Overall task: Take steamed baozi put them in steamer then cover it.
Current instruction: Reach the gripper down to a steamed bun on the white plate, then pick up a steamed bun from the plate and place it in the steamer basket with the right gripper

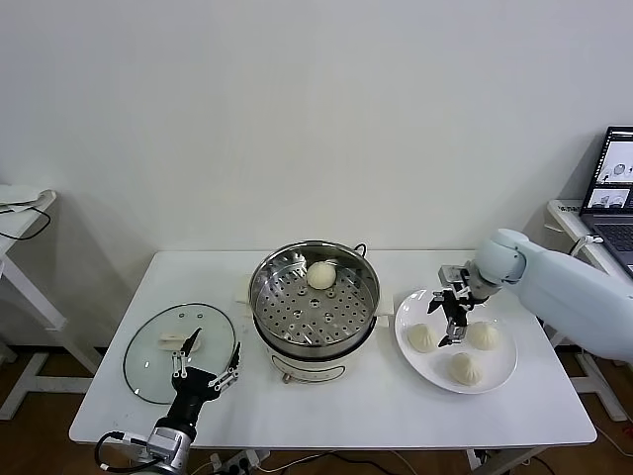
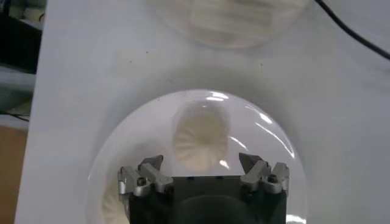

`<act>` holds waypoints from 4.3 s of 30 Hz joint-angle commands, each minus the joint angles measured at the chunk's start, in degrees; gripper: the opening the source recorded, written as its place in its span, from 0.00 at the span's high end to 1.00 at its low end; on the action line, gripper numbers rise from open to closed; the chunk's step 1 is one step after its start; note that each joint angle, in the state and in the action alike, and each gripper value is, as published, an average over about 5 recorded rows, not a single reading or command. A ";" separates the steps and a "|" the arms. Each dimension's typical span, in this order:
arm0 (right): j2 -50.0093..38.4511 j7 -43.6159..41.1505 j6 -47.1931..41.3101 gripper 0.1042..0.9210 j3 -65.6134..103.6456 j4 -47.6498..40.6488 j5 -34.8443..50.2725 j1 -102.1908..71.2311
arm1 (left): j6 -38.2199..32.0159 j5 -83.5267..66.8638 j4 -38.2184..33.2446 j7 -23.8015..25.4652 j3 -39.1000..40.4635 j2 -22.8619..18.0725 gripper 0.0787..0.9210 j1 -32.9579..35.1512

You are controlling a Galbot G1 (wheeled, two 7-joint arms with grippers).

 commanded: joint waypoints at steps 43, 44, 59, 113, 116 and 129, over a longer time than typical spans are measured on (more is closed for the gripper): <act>0.54 0.46 -1.48 0.29 5.04 -1.46 -2.20 -4.20 | -0.15 0.12 -0.18 0.00 0.14 -0.26 0.12 0.02; -0.29 0.36 -1.67 0.29 4.32 -0.74 -1.21 -3.20 | -0.13 0.11 -0.32 -0.01 0.10 -0.24 0.12 0.09; -15.58 -2.70 -7.31 0.28 -17.26 17.62 16.54 27.05 | -0.18 0.75 -1.95 -0.34 0.47 -0.47 0.12 1.04; 40.11 1.90 -20.52 0.28 -19.15 -9.68 20.26 21.26 | -0.83 0.69 -2.64 -0.25 -2.43 -0.04 0.12 2.00; 41.09 1.59 -20.01 0.28 -18.67 -11.83 19.07 20.25 | -0.83 0.66 -2.39 -0.23 -2.41 0.00 0.12 1.79; 43.33 1.84 -19.33 0.27 -16.60 -16.00 17.09 18.56 | -1.03 0.68 -1.98 -0.16 -2.36 0.07 0.12 1.53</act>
